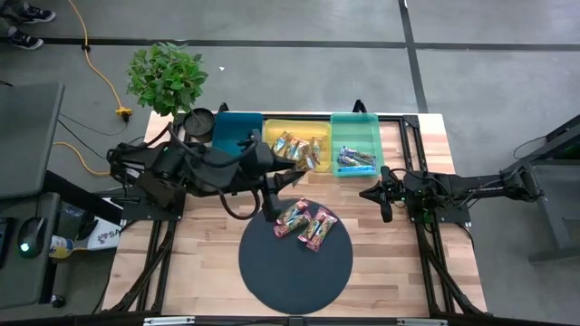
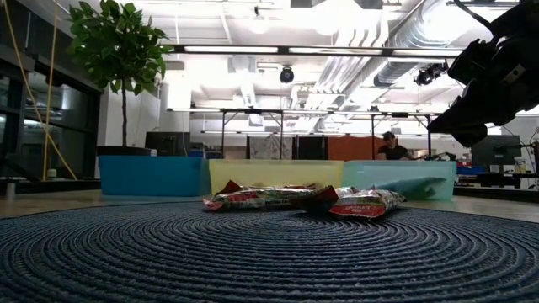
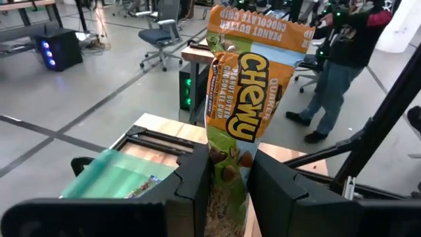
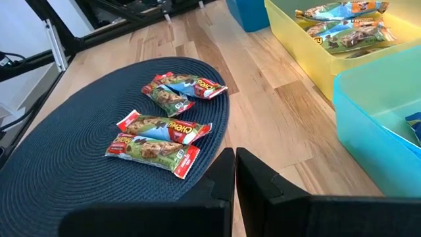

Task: Pick and place Granola Bars by type
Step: Put the yellow granola bar into the yellow bin

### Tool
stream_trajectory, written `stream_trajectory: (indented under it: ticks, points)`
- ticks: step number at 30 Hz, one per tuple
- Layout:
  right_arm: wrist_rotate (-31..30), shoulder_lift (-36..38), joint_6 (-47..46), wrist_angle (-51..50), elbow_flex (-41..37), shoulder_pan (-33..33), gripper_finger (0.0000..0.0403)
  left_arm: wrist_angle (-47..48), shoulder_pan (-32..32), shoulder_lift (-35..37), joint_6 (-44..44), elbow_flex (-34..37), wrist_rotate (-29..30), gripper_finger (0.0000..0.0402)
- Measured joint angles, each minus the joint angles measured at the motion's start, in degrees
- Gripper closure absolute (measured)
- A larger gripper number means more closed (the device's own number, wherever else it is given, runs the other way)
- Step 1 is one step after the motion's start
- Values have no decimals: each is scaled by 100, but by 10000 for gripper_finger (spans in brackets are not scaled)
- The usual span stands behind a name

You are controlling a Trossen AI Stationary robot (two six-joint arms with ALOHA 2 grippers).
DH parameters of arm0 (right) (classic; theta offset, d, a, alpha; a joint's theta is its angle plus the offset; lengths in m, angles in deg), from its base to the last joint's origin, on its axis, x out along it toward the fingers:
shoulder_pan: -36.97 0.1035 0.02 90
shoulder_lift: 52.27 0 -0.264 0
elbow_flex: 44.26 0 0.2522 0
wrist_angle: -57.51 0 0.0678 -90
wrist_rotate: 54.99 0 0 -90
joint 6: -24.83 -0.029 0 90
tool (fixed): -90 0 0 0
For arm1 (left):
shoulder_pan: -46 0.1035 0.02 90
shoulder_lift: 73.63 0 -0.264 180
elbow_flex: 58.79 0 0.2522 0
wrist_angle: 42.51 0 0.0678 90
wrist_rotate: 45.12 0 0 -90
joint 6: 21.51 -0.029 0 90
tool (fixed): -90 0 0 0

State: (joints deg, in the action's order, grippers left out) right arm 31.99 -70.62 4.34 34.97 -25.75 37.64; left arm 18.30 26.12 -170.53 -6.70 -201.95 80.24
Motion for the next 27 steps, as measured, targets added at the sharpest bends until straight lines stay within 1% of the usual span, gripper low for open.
stream_trajectory:
  ticks: [2, 7, 12, 20, 22, 27]
  points:
    - [0, 0, 0, 0, 0, 0, 402, 4, 24, 0, -2, 0, 6, 310]
    - [1, 0, 0, 0, 0, 1, 402, -6, 315, 0, 25, 0, -124, 310]
    - [0, 0, 0, 0, 0, 1, 402, -67, 852, 0, 21, 2, -706, 310]
    - [0, 0, 0, 0, 0, 1, 402, -68, 1806, 0, -3, 2, -1220, 310]
    - [0, 0, 0, 0, 0, 1, 402, -68, 2063, 0, -124, 2, -1361, 310]
    - [0, 0, 0, 0, 0, 0, 402, -156, 2823, 0, -567, 2, -2109, 310]
